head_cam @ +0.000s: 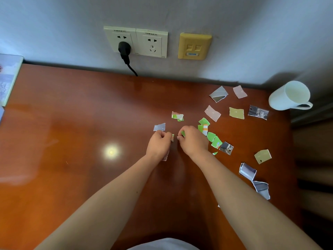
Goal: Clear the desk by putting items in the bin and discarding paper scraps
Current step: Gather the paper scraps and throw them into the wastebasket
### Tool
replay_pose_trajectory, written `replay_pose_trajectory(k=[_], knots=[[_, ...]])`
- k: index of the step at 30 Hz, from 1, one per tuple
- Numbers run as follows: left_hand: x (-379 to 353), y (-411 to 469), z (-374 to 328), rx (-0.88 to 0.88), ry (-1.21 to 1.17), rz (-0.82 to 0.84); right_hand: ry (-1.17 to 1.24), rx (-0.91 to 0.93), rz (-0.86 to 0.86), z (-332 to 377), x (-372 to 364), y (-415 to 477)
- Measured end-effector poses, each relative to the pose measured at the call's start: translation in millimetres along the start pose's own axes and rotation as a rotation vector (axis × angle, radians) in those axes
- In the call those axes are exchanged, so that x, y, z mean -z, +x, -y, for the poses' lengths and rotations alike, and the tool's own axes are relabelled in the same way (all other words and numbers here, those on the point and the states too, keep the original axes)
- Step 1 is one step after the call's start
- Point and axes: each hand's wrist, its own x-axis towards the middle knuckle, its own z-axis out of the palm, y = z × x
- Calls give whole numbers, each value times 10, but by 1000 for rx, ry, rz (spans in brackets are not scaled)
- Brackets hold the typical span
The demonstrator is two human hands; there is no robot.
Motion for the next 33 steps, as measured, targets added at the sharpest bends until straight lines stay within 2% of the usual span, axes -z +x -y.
replay_pose_trajectory(k=[9,14,17,21,25,33], knots=[[-15,-17,-34,-1,-17,-26,-29,129,55,-130,-21,-56],[-60,-30,-13,0,-65,8,57,72,54,-174,19,-82],[-71,-43,-27,7,-94,36,235,-5,44,-151,59,-56],[-70,-34,-17,11,-127,51,740,-181,59,-99,117,-106],[-99,-55,-8,-24,-87,74,1026,-286,-2,-151,178,-277],[-275,-120,29,-101,96,138,1304,-612,33,-374,188,-411]])
